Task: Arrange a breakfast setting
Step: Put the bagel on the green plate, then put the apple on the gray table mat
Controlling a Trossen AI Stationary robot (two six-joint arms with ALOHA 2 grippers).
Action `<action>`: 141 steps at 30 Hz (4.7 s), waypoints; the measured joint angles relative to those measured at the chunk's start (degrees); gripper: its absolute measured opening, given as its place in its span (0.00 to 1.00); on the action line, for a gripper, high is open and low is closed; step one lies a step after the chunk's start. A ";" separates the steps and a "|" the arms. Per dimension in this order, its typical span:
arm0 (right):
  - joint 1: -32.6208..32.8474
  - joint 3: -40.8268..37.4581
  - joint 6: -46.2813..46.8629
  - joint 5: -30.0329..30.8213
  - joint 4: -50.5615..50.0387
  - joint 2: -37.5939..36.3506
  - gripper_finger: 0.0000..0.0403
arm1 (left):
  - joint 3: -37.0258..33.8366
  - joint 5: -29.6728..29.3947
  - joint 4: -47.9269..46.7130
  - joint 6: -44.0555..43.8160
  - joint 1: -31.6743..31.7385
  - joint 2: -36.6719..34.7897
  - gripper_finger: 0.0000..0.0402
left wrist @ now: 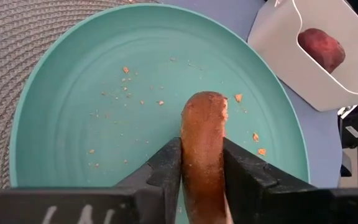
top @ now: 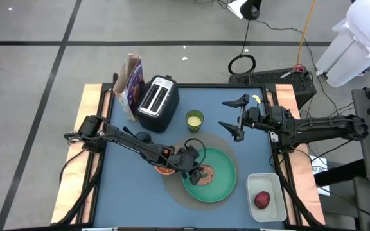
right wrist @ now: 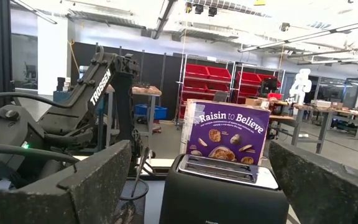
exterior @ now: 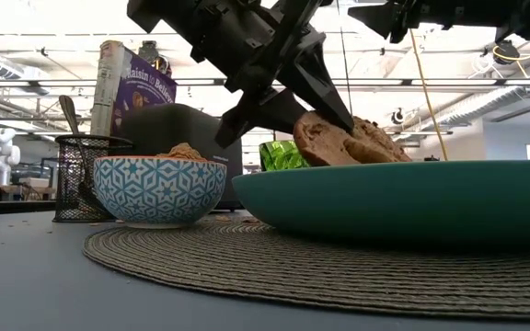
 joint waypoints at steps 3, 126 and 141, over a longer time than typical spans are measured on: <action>0.00 0.00 0.00 0.00 0.00 0.00 0.93 | 0.00 -0.03 0.01 0.00 0.13 0.00 0.35; 48.88 21.25 76.18 -10.24 -77.89 1.54 0.93 | 0.02 -10.58 -11.34 30.60 3.10 -26.69 0.53; 59.47 21.25 104.25 -8.70 -78.09 10.44 0.93 | 0.02 -10.58 -11.32 30.32 3.10 -26.69 0.53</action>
